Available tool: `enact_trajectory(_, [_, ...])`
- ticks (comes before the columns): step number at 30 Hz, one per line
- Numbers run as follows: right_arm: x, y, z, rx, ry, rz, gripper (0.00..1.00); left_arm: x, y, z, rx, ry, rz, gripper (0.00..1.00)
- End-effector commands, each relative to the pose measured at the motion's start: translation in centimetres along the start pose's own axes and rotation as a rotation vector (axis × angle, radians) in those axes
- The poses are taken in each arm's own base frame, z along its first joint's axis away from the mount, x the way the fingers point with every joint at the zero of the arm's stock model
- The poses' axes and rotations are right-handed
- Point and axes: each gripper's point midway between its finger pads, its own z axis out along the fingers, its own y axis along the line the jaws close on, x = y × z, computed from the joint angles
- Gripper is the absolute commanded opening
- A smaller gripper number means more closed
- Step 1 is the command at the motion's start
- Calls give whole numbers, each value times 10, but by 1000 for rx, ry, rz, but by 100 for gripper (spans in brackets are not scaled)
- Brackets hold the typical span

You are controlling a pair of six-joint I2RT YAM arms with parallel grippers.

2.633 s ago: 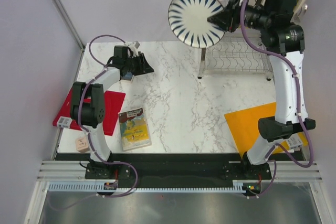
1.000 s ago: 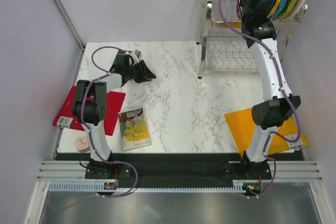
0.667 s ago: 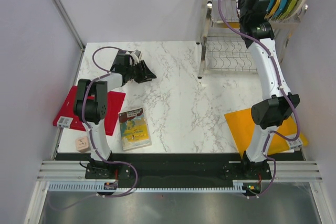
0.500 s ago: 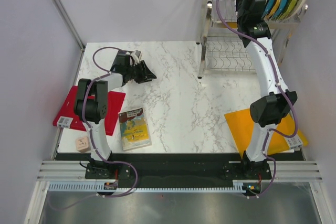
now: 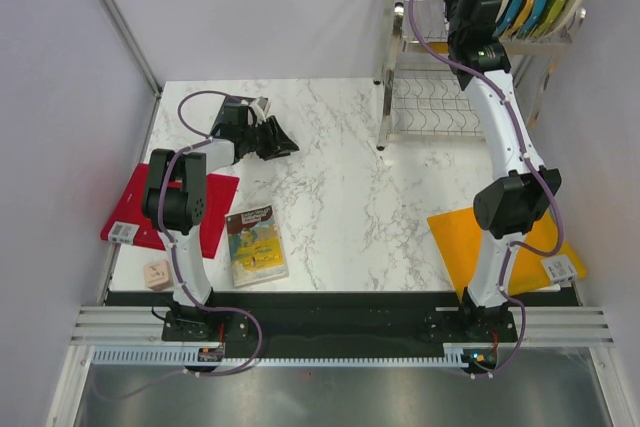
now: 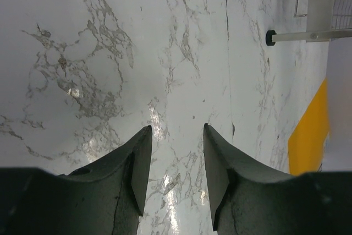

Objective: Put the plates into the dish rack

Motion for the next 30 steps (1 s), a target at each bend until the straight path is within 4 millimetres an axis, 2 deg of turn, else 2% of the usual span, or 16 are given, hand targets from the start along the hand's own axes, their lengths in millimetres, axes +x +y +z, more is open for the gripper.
enact_trajectory(1, [-69,-23,-24,36,-161,31,51,-13,-13,2,44,-21,-1,49])
enact_trajectory(6, [-104,-32,-52,24,-226,13,58,-19,-18,0,46,-37,7,51])
enact_trajectory(11, [-137,-46,-88,0,-313,14,77,-47,-30,-11,32,-113,136,59])
enact_trajectory(14, [-140,-52,-106,-16,-323,6,91,-70,-47,-20,49,-155,255,63])
enact_trajectory(15, [-137,-50,-110,-40,-318,-2,96,-82,-58,-25,64,-179,293,63])
enact_trajectory(17, [-122,-43,-122,-107,-279,-35,98,-90,-71,-32,90,-191,352,65])
enact_trajectory(18, [-108,-31,-126,-174,-242,-52,98,-97,-81,-37,109,-206,378,66])
enact_trajectory(19, [-82,-26,-134,-203,-184,-61,98,-100,-92,-43,134,-215,398,91])
enact_trajectory(20, [-63,-21,-137,-220,-140,-52,98,-103,-99,-47,150,-221,416,99])
enact_trajectory(21, [-37,-17,-143,-227,-68,-62,98,-107,-110,-54,170,-234,436,100])
enact_trajectory(22, [3,-13,-150,-231,27,-84,98,-104,-117,-56,199,-222,449,100])
enact_trajectory(23, [29,-9,-156,-230,98,-67,98,-102,-123,-60,209,-222,459,100])
enact_trajectory(25, [96,-14,-169,-181,285,-107,98,-96,-132,-69,220,-223,496,100])
enact_trajectory(27, [134,-19,-178,-128,397,-96,98,-80,-131,-69,208,-204,534,100])
enact_trajectory(28, [153,-23,-182,-85,449,-107,98,-83,-139,-80,192,-239,607,100])
enact_trajectory(30, [165,-30,-191,-56,478,-94,98,-66,-133,-80,163,-208,638,100])
